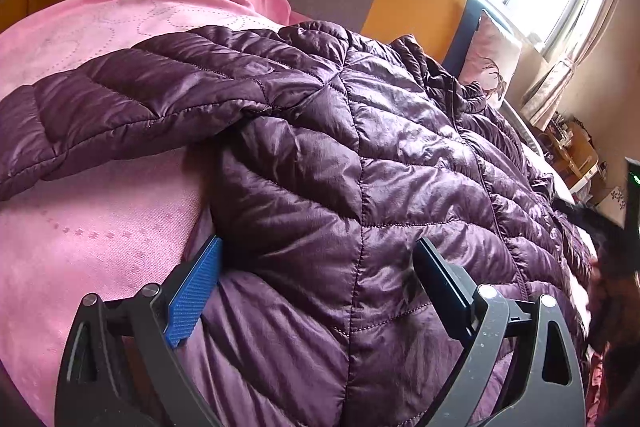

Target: Fold large clothes

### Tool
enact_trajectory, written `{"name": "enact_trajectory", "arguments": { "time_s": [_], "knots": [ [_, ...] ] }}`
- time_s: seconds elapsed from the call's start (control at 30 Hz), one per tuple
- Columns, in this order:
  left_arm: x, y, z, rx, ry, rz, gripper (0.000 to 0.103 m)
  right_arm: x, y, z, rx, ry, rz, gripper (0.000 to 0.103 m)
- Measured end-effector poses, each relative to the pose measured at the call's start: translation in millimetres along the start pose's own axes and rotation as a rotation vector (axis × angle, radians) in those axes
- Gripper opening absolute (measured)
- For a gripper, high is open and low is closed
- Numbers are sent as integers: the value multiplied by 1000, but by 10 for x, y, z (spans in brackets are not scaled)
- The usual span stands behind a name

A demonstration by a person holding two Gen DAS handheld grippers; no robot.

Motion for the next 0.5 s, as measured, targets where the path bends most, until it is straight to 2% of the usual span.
{"name": "enact_trajectory", "arguments": {
  "time_s": [0.07,0.13,0.23,0.3,0.43,0.5],
  "knots": [
    [8,4,-21,5,-6,-4,93,273,175,-106,-75,32,-38,88],
    [38,8,-54,7,-17,-5,93,571,267,-171,-112,70,-52,88],
    [109,11,-116,6,-25,-5,93,915,212,-212,-69,69,-98,90],
    [167,-2,-152,-6,-28,6,93,1008,30,-201,-31,47,-101,91],
    [231,-9,-178,-15,-35,39,93,995,-337,-168,-87,50,49,92],
    [204,20,-152,-7,-34,28,93,991,-340,-172,-78,48,45,92]
  ]
}}
Point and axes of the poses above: each gripper's, at about its wrist camera, not at the fingertips, and z roughly the way its jaws point, y to its left, x to its underside, the point moved 7 cm from there along z, roughly the way its jaws point, and after that the axes turned 7 degrees about z, right-handed, at the moved point
